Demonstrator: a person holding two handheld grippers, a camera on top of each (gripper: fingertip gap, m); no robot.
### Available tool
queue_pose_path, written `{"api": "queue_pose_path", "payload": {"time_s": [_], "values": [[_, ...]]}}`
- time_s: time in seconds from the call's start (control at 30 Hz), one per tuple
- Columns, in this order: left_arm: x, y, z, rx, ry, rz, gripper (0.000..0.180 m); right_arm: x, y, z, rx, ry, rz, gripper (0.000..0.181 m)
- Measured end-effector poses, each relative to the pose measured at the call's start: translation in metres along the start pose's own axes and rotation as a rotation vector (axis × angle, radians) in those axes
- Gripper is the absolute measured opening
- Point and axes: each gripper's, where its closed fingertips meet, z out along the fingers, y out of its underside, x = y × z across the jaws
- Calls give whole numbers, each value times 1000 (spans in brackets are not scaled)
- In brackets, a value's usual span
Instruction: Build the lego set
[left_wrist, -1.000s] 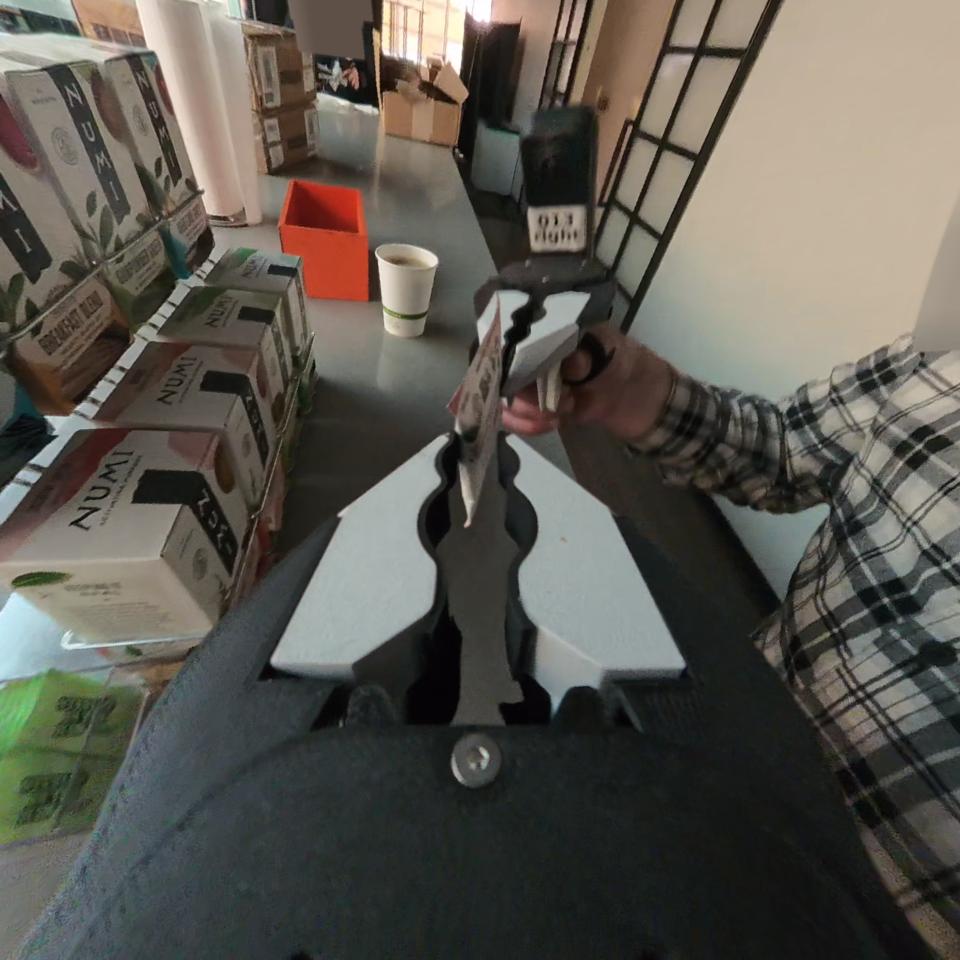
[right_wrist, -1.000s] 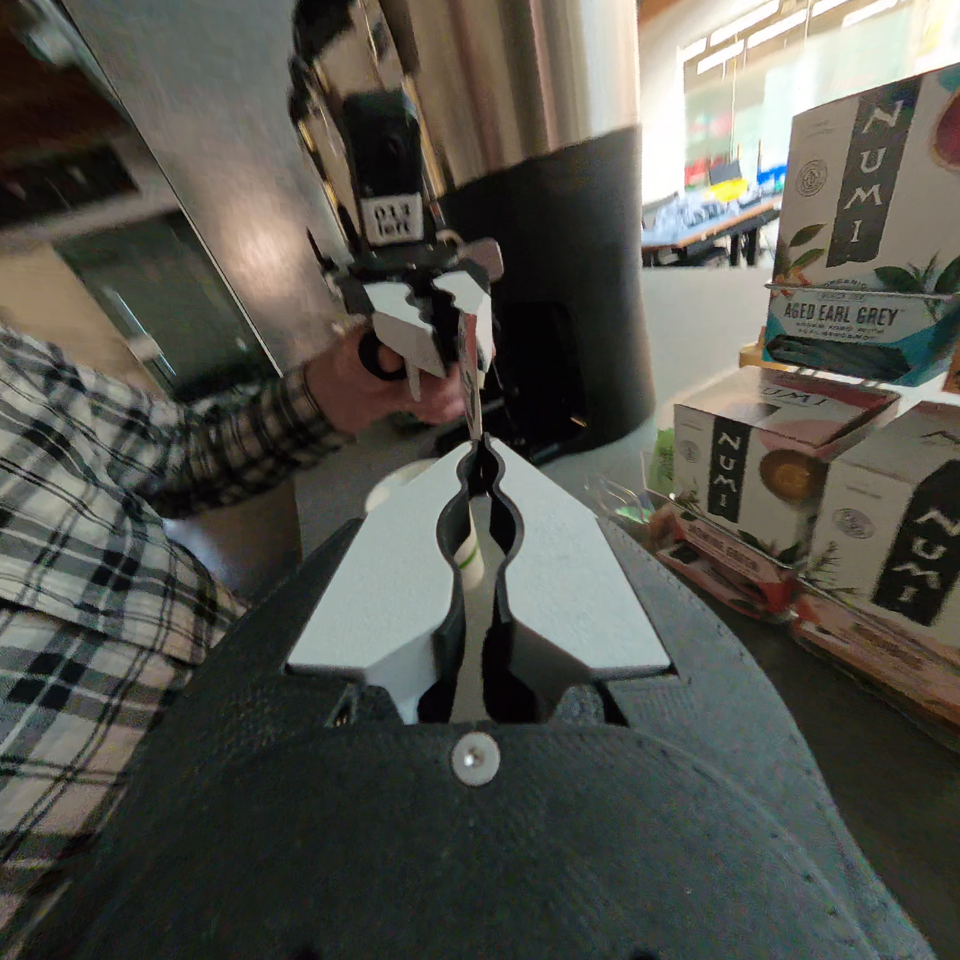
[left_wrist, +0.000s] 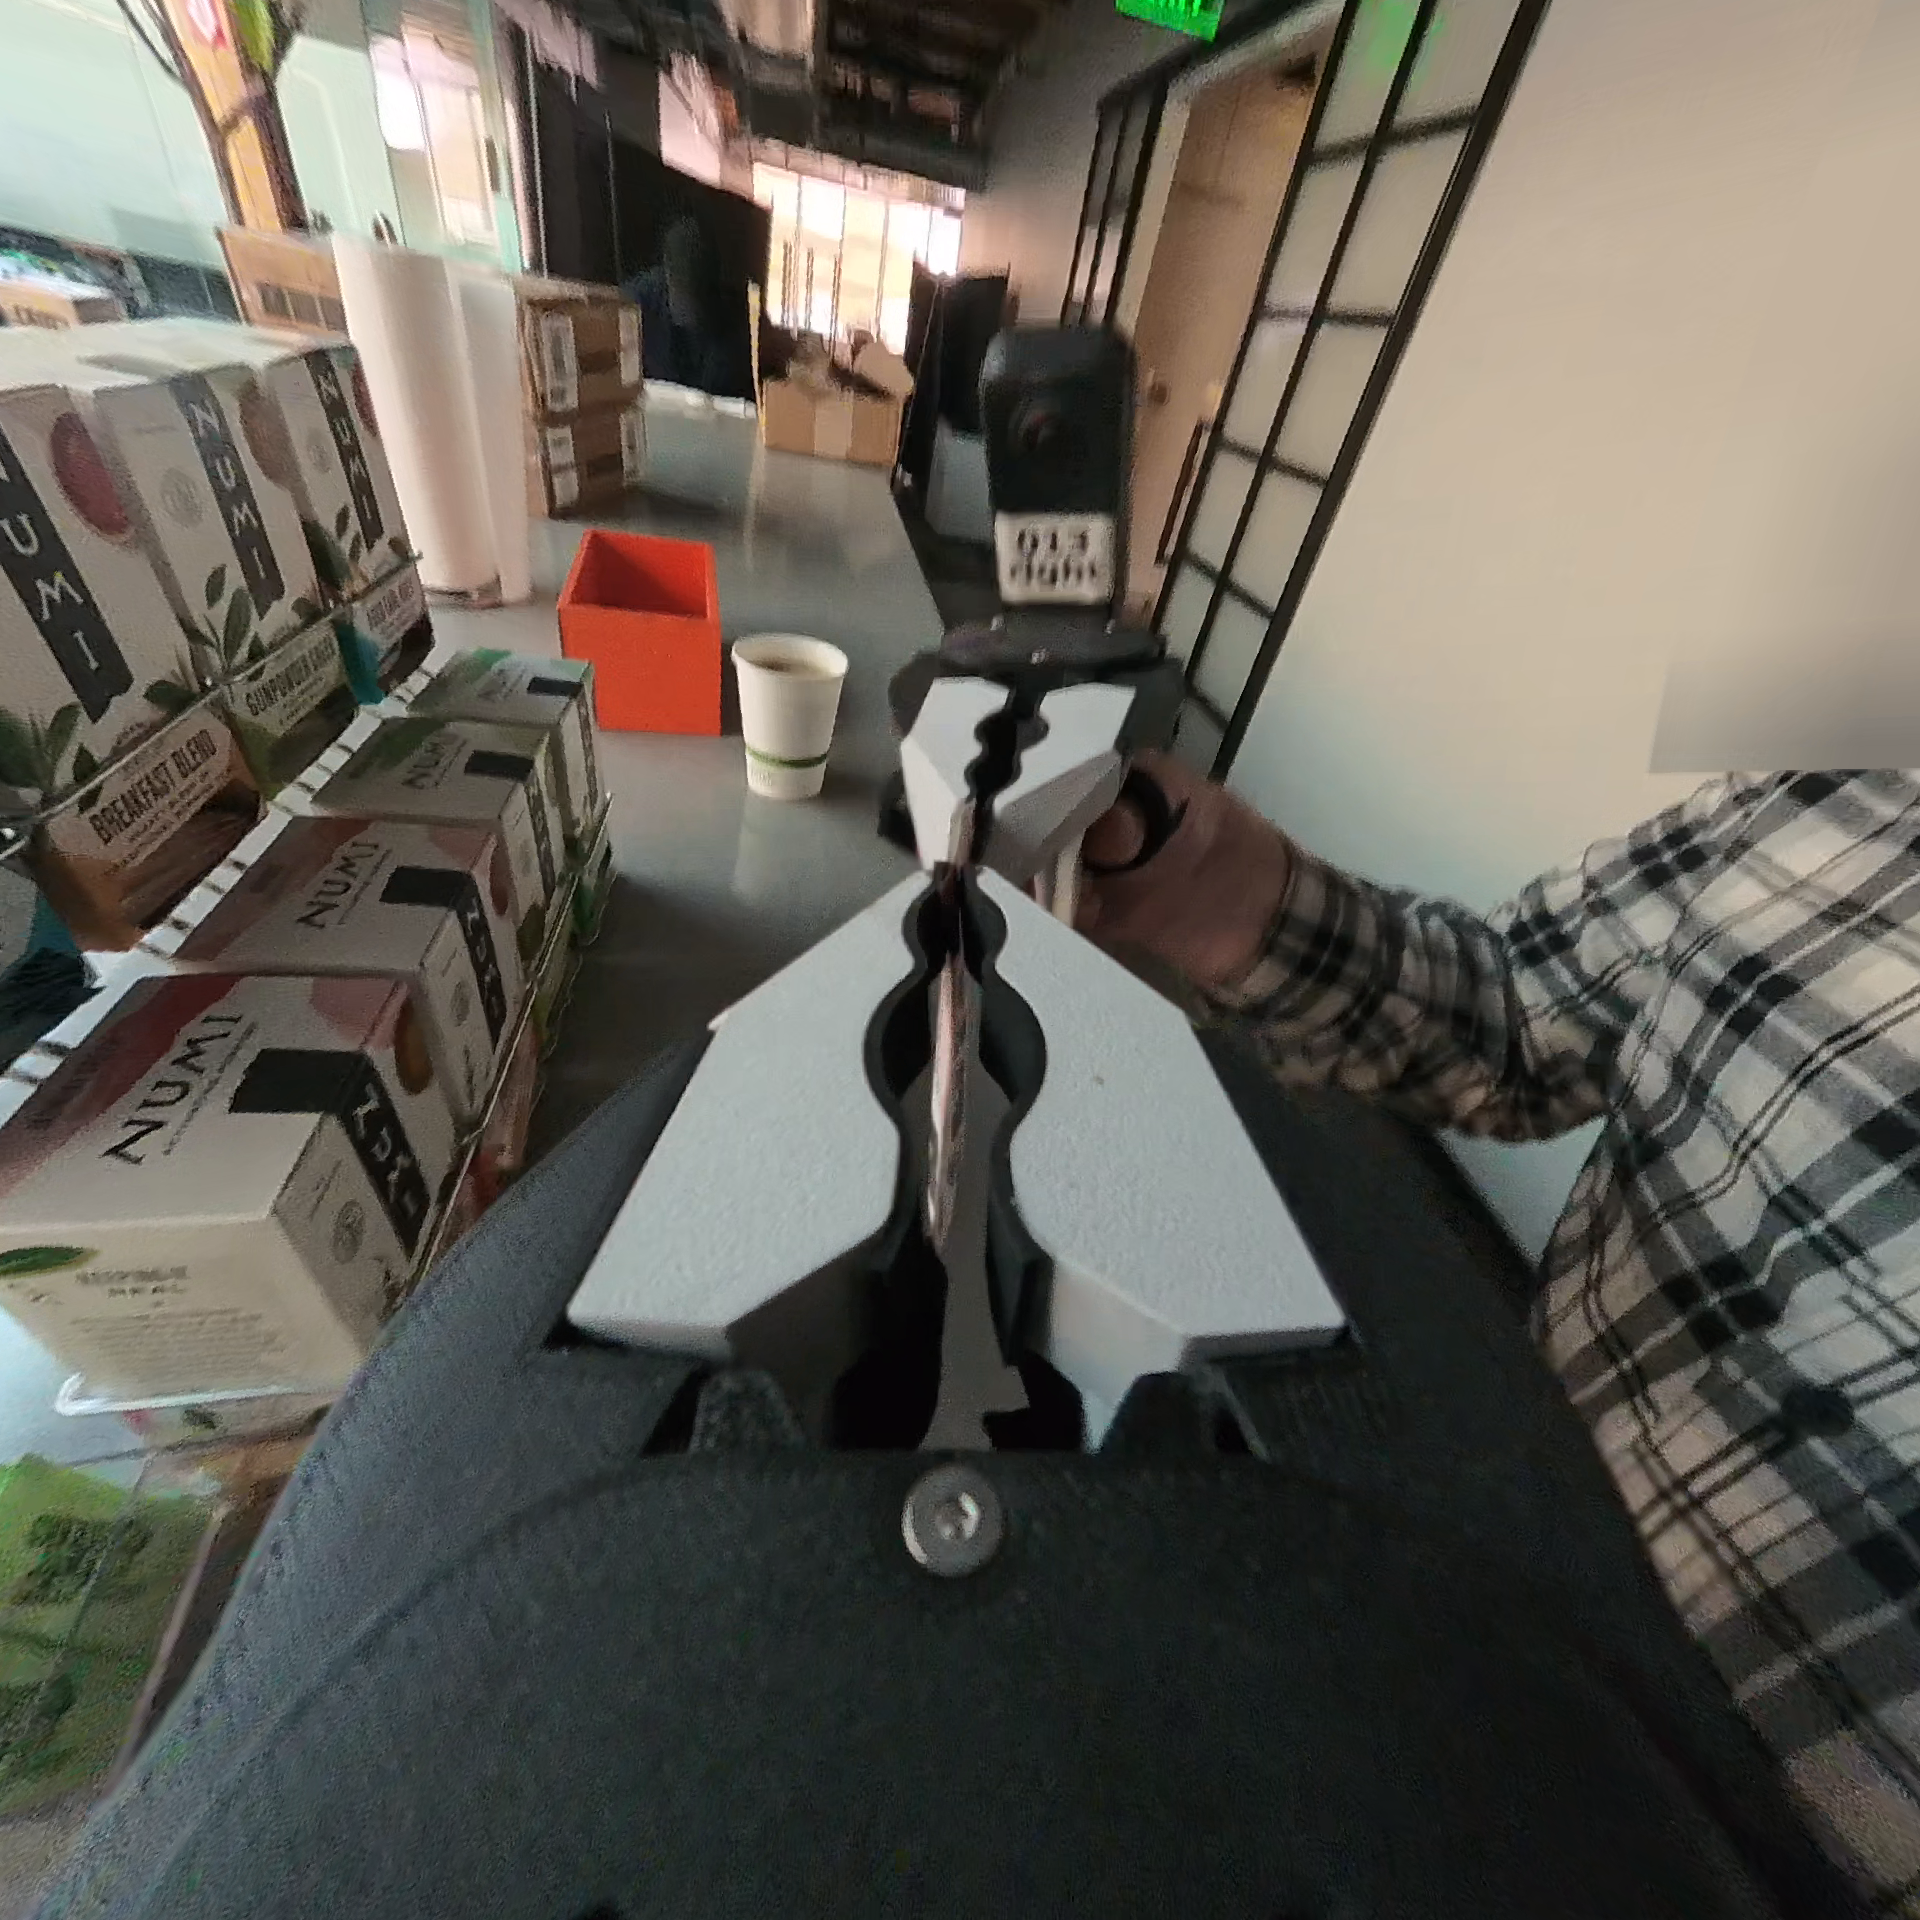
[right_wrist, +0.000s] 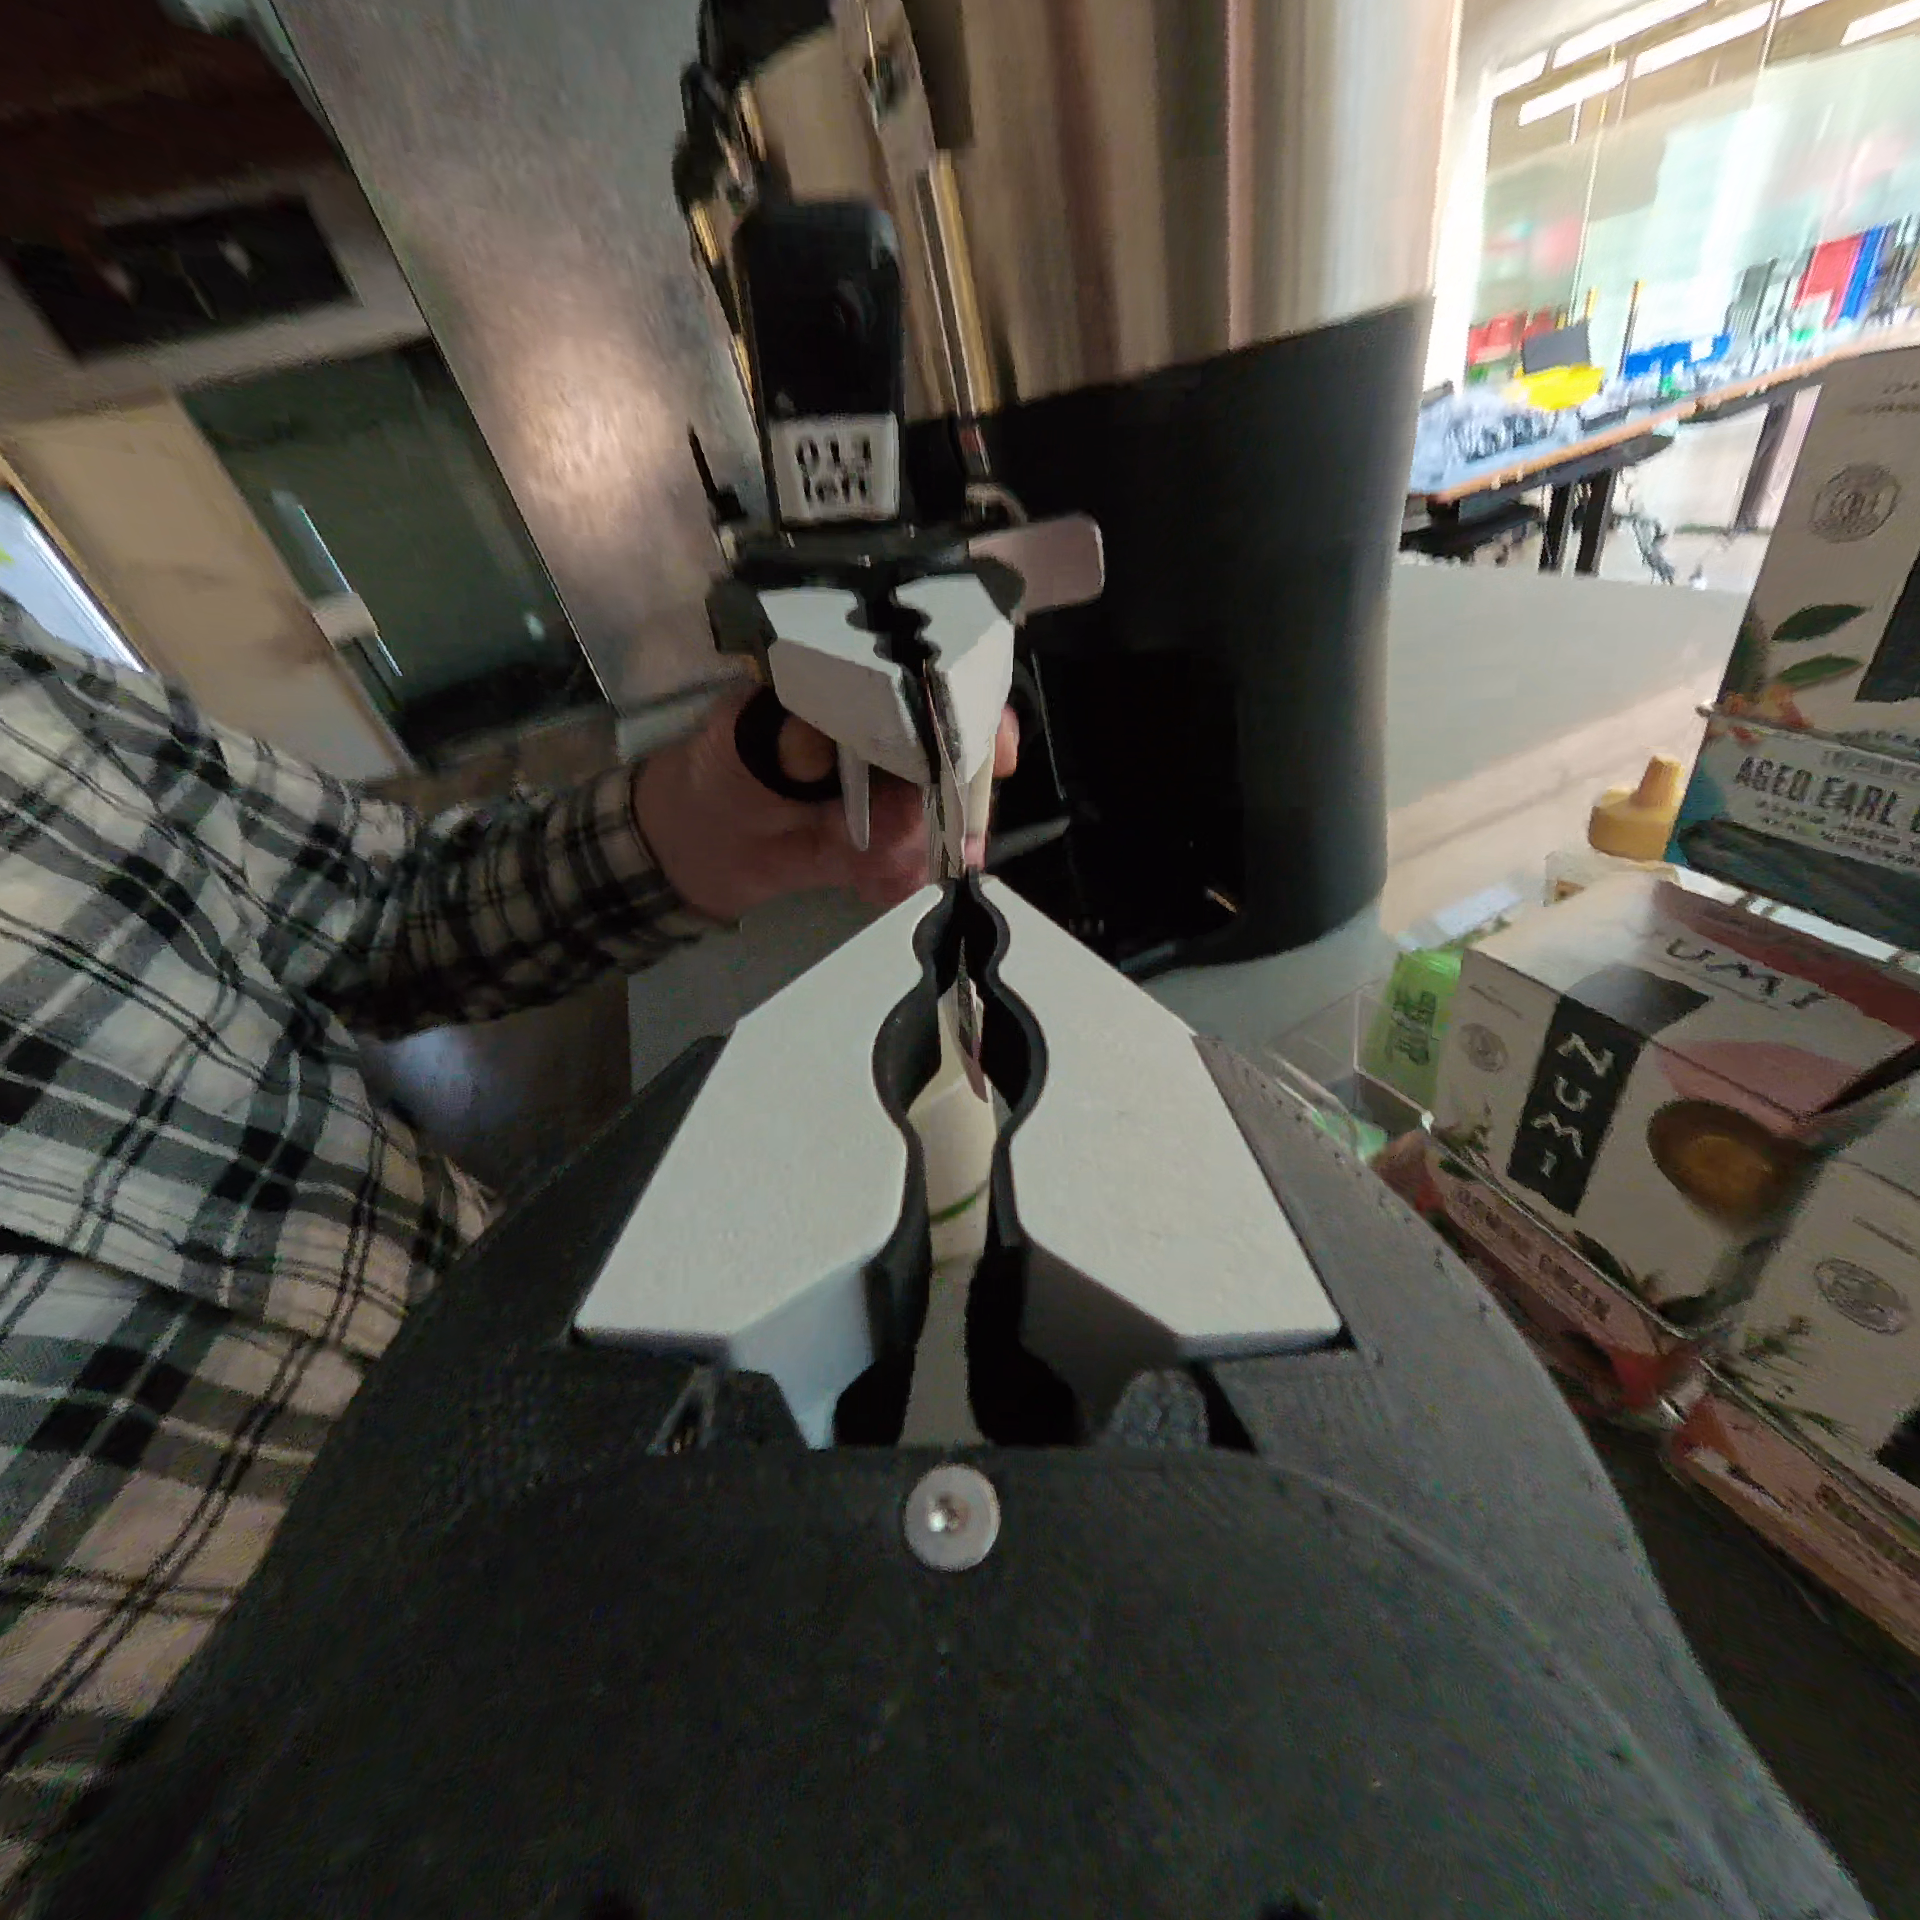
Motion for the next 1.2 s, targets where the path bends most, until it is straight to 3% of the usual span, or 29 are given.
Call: {"api": "queue_pose_path", "payload": {"time_s": [0.13,0.3,0.4,0.53,0.63,0.8,0.97,1.2], "values": [[2,11,1,-195,-38,141,12,3,13,-2,-224,63,-92,0],[2,28,13,-431,-84,262,0,0,16,1,-400,76,-188,0],[-1,23,12,-397,-106,246,0,2,10,4,-371,103,-222,0],[3,8,6,-251,-67,169,0,-1,-5,4,-155,66,-161,8],[5,9,5,-210,-33,119,0,-5,-5,7,-82,31,-133,0],[3,14,4,-236,-31,131,12,0,10,11,-214,98,-177,0],[1,19,11,-346,-70,233,0,2,17,15,-348,151,-272,0],[-3,11,9,-303,-92,194,0,6,8,17,-324,225,-333,0]]}}
